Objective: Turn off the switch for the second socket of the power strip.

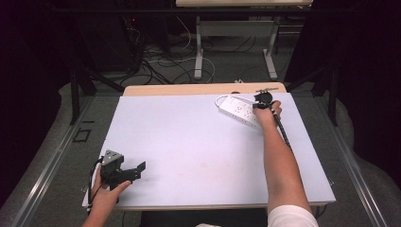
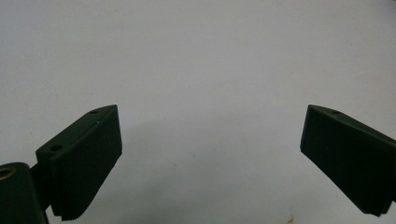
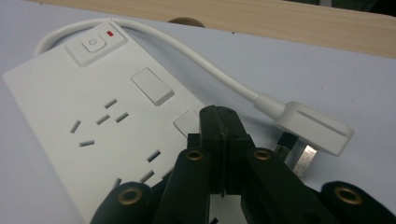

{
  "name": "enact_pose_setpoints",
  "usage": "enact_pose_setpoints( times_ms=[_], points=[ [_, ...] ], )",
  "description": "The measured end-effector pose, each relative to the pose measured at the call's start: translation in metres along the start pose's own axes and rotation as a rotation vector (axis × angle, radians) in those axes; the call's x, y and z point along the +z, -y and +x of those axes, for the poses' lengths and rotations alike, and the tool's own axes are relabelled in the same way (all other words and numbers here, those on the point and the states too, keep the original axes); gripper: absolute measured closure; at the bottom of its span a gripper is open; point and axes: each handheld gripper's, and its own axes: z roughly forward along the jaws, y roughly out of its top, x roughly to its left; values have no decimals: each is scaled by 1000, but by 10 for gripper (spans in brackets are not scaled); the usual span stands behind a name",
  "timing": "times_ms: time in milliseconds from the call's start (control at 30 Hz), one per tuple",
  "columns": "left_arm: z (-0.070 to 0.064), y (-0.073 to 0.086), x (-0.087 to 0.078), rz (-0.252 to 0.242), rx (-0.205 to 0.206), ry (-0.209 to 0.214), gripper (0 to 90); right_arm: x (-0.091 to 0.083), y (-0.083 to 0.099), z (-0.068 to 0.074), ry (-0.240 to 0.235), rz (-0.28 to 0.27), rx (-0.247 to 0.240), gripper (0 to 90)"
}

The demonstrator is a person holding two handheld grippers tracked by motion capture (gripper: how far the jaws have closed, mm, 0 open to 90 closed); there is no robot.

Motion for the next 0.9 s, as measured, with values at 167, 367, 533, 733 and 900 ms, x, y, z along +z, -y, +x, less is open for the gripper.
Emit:
enact_pose_setpoints(
  times_ms=[167,367,533,733,900],
  points=[
    [0,0,-1,1,2,-1,53,-1,0,-3,-8,10,3,900],
    [0,0,0,0,0,0,54,-2,0,-4,-14,4,6,822],
    [0,1,0,0,4,-4,54,-5,-1,-5,-26,7,4,752],
    [0,1,-1,1,3,-5,54,-10,-3,-6,-39,-21,-2,664],
    [-1,1,0,6,5,-4,54,-14,-4,-8,-59,-25,2,600]
  ],
)
